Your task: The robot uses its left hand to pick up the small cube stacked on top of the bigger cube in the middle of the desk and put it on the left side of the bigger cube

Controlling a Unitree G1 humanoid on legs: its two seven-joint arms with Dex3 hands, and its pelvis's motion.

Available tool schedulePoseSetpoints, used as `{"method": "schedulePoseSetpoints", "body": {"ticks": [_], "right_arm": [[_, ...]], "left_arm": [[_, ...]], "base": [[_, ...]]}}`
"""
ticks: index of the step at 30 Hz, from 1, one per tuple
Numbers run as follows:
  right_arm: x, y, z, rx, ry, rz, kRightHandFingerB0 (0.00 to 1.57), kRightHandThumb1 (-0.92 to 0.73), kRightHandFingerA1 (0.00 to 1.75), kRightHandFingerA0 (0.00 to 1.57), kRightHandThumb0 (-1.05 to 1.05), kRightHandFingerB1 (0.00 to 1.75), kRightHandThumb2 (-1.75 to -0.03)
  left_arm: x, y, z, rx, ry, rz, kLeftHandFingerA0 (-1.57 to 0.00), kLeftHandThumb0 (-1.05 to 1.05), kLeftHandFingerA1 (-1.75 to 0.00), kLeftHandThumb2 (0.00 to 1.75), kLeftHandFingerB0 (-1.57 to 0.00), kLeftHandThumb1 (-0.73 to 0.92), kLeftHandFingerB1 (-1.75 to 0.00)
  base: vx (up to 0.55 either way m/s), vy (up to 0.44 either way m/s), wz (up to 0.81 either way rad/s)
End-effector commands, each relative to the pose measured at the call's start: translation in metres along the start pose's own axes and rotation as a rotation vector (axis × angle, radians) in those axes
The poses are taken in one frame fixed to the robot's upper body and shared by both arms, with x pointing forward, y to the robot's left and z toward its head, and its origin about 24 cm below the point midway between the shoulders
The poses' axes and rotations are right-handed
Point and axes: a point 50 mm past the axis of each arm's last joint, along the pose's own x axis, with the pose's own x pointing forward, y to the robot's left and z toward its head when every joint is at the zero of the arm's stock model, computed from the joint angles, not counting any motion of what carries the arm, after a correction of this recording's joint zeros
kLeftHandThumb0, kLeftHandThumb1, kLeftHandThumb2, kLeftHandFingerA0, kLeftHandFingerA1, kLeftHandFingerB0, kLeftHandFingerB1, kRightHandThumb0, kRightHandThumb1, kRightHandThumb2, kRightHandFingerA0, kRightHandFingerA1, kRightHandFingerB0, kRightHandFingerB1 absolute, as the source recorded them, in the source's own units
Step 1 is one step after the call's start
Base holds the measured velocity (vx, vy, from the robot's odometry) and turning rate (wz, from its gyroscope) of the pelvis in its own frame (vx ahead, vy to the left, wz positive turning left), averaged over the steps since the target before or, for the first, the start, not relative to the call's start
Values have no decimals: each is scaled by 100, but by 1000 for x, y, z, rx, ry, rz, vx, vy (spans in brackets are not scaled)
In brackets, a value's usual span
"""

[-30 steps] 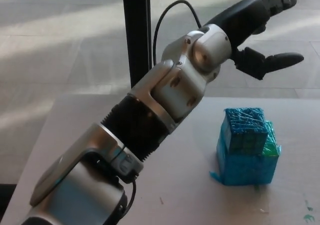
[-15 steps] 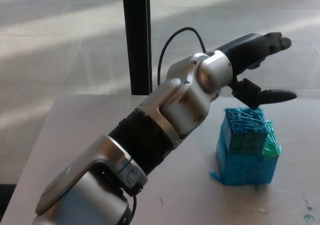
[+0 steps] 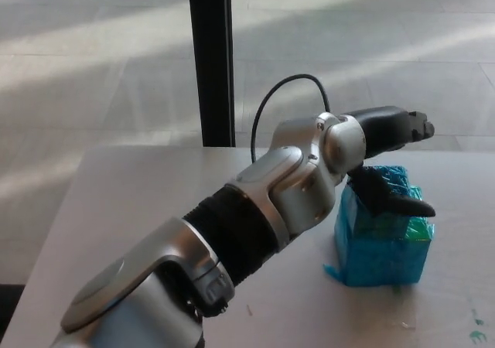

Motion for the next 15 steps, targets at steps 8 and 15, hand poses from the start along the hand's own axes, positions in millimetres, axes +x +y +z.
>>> {"method": "schedulePoseSetpoints", "body": {"ticks": [8, 15], "right_arm": [[-4, -16, 13, -7, -73, -36, 43, -57, 110, 56, -93, 93, -69], [-3, -15, 16, -14, -85, -48, 42, -56, 114, 58, -92, 94, -68]], "left_arm": [[6, -21, -4, 209, 123, -96, 0, -85, -34, 99, -9, 45, -8], [7, -40, -19, 274, 139, -115, -17, -80, -64, 79, -5, 33, -28]], "base": [[0, 0, 0], [0, 0, 0]]}}
